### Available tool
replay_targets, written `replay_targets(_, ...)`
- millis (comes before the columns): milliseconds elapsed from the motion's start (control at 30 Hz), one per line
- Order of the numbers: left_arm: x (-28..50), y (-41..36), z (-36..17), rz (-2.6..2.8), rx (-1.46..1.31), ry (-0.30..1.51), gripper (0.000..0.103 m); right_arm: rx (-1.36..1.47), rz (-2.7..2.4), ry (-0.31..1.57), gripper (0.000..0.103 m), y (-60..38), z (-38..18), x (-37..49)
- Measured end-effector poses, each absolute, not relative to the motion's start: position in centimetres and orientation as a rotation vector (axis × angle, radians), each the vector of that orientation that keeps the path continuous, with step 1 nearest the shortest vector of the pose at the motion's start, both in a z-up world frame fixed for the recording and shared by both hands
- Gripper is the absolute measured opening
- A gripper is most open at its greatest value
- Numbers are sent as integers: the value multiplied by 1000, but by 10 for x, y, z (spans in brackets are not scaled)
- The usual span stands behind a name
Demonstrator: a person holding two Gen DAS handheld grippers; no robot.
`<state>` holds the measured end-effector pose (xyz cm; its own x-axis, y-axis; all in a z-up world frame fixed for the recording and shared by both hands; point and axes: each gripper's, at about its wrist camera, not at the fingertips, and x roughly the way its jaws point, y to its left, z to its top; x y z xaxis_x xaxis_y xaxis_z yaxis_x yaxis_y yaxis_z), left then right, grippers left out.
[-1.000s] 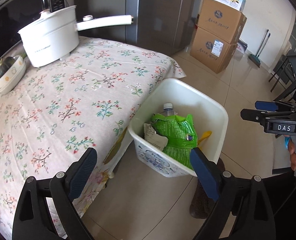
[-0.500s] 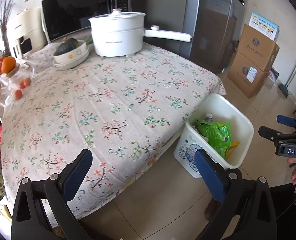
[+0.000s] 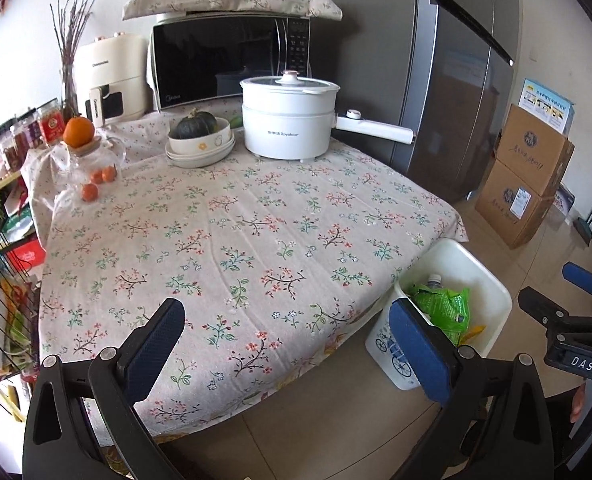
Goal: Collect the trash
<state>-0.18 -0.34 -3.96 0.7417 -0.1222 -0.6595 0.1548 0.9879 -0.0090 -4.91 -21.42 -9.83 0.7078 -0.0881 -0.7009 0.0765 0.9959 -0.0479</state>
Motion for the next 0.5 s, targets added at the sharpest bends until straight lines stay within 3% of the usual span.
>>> replay_targets(500, -11, -2, -26, -100, 49, 629, 103, 4, -142, 672, 103, -209, -85, -56)
